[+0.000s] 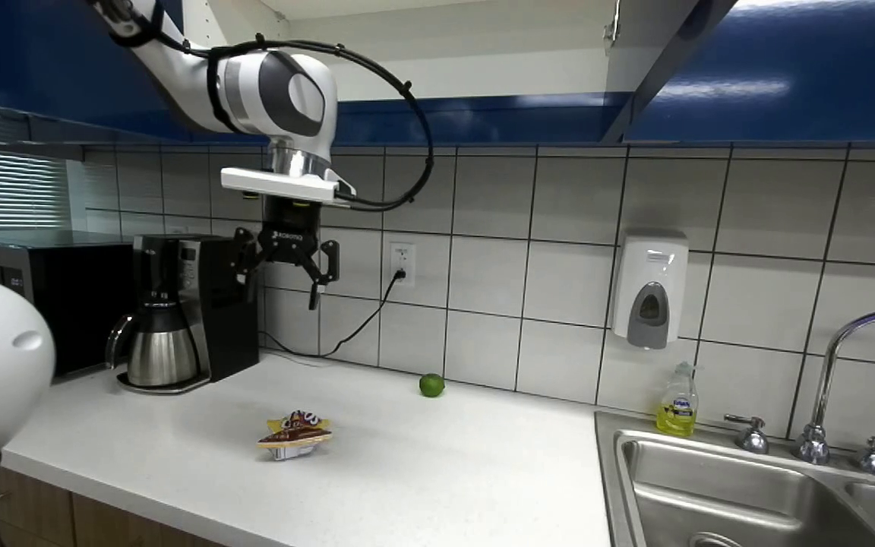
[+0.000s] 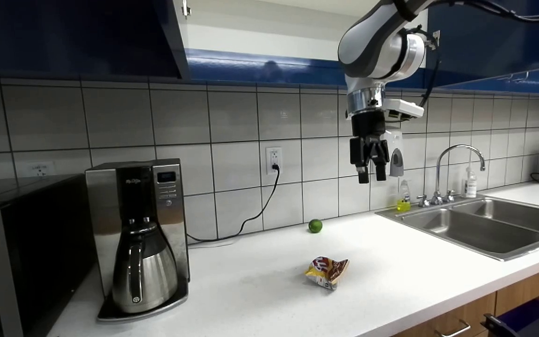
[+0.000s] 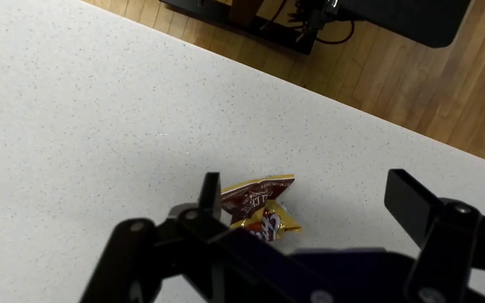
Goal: Put the packet in the open cabinet.
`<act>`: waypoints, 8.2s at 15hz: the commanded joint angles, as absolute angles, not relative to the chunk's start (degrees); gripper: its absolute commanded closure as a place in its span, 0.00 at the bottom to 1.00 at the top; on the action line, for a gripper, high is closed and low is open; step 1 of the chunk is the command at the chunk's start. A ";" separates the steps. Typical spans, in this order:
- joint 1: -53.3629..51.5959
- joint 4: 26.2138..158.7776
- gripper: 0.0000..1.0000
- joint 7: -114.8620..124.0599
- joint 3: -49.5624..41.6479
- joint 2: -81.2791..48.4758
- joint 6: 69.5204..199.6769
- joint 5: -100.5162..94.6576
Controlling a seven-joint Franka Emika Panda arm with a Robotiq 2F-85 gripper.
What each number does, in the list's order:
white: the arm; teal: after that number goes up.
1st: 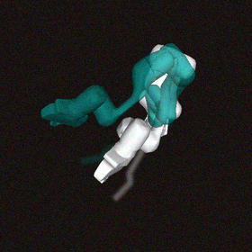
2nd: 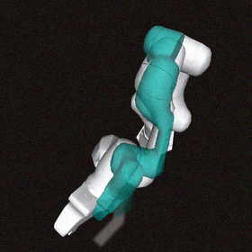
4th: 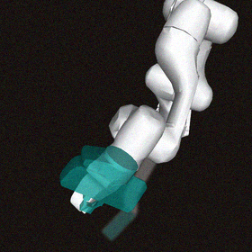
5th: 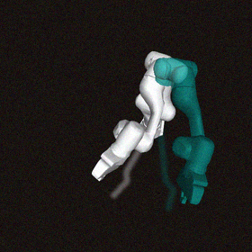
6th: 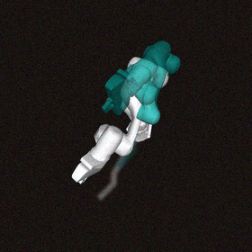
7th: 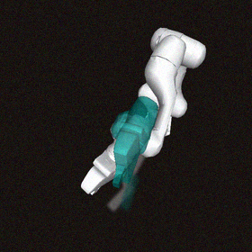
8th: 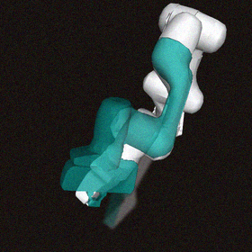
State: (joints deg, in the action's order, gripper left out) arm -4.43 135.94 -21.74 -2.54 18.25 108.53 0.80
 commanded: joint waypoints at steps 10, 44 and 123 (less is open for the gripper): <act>-4.50 136.64 0.00 -23.15 -1.51 7.37 124.29 2.73; -2.83 125.68 0.00 -23.85 3.81 -20.53 139.23 -0.99; -3.59 131.57 1.00 -21.87 -5.50 45.86 107.80 11.26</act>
